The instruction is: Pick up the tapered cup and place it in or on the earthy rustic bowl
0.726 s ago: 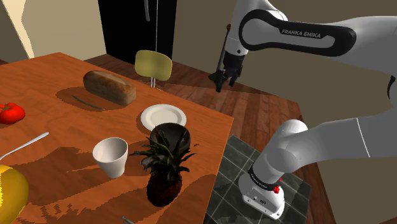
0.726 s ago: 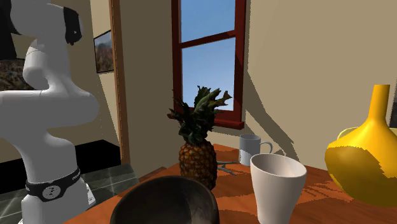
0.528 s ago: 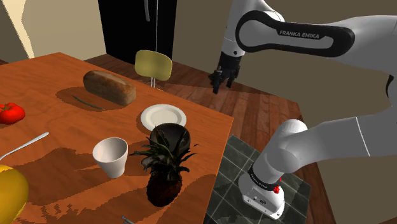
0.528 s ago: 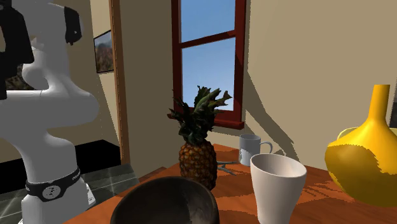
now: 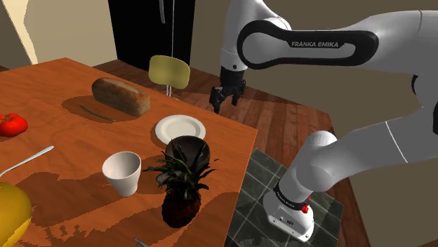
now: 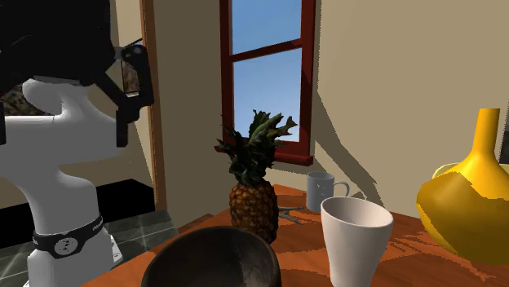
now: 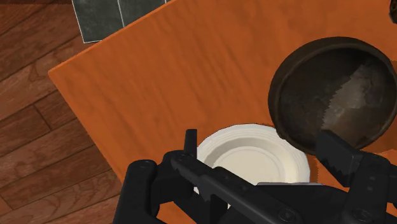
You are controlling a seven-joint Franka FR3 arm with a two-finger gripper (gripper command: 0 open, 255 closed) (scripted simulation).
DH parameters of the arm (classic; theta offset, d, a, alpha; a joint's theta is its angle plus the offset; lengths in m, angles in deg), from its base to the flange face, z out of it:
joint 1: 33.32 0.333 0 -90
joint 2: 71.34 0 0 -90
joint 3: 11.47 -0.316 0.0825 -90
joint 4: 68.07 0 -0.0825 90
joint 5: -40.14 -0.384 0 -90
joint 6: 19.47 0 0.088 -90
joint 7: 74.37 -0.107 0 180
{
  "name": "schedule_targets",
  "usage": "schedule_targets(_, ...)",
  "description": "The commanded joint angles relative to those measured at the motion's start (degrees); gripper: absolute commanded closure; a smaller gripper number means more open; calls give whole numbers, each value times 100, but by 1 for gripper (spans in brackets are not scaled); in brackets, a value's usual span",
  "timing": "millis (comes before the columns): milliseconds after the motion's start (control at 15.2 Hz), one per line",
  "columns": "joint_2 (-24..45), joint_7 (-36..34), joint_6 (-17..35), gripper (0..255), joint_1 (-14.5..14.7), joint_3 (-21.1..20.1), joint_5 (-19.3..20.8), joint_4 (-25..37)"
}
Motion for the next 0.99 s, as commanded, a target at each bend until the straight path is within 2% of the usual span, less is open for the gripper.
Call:
schedule_targets(0,265,-332,130,0,96,-270,-119,120)
schedule_targets(462,1300,-1358,486,0,298,-1074,-255,739)
schedule_targets(924,2607,-2471,702,0,445,-1796,22,1697)
